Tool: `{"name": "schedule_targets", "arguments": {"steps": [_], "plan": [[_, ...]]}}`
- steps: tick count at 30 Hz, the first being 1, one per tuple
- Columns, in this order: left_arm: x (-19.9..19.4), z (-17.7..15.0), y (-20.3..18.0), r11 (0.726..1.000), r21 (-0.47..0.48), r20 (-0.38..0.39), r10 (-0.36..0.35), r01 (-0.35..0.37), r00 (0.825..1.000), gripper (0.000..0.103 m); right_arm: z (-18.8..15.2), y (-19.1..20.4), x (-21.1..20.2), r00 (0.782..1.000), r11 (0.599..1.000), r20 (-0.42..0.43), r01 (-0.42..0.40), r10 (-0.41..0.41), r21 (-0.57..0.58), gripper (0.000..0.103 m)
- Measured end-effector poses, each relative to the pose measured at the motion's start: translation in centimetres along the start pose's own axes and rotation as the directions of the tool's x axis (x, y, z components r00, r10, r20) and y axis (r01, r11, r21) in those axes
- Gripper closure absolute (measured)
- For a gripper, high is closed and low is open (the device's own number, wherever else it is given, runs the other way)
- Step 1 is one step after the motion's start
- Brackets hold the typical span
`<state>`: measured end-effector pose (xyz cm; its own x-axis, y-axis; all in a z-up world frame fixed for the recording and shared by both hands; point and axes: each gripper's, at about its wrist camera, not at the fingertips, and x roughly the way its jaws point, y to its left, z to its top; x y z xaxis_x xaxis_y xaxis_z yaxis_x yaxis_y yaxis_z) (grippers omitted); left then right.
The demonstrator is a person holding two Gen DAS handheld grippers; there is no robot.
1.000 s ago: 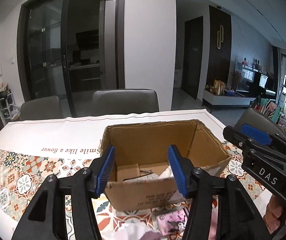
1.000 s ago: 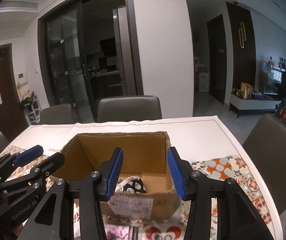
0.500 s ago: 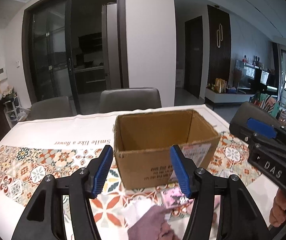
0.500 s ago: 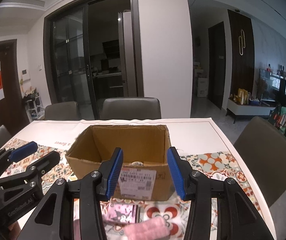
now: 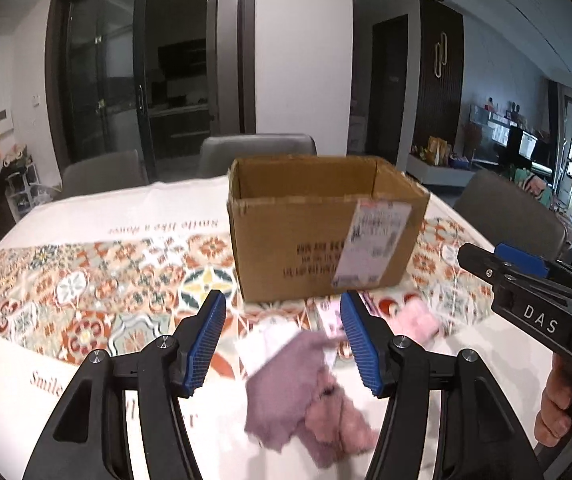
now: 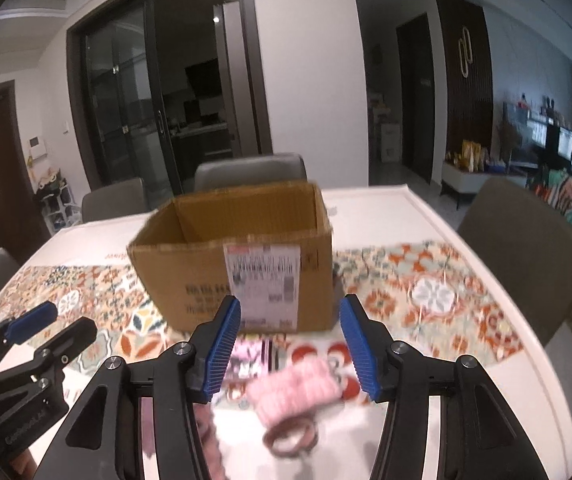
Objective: Organize soft objects
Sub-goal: 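Lower both tools back toward the mauve towel and pink hair ties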
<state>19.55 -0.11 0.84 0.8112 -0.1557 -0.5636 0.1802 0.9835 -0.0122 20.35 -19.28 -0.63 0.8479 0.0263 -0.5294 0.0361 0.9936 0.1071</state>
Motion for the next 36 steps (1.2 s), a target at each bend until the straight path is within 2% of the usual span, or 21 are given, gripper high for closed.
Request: {"name": "schedule_targets", "arguments": {"steps": [11, 16, 23, 31, 36], "plan": [[0.4, -6.0, -0.8, 0.998, 0.040, -0.062, -0.042, 0.044, 0.997, 0.044, -6.1, -0.3, 0.7, 0.990, 1.000, -0.143, -0.004, 0.003, -0.006, 0.049], [1.3, -8.0, -0.7, 0.998, 0.024, -0.111, -0.062, 0.065, 0.992, 0.042, -8.1, -0.1, 1.1, 0.984, 0.999, -0.176, -0.012, 0.006, -0.031, 0.041], [3.1, -8.9, -0.6, 0.996, 0.012, -0.167, -0.080, 0.083, 0.983, 0.039, -10.1, 0.0, 3.0, 0.964, 0.999, -0.266, -0.028, 0.021, -0.022, 0.038], [5.5, -9.3, -0.5, 0.994, -0.008, -0.229, -0.110, 0.111, 0.967, 0.038, -10.8, -0.3, 5.2, 0.946, 1.000, -0.323, -0.027, 0.021, -0.014, 0.037], [7.0, -9.6, -0.5, 0.996, 0.003, -0.250, -0.082, 0.085, 0.965, 0.037, -11.1, -0.2, 6.5, 0.939, 0.999, -0.345, -0.025, 0.015, -0.024, 0.037]]}}
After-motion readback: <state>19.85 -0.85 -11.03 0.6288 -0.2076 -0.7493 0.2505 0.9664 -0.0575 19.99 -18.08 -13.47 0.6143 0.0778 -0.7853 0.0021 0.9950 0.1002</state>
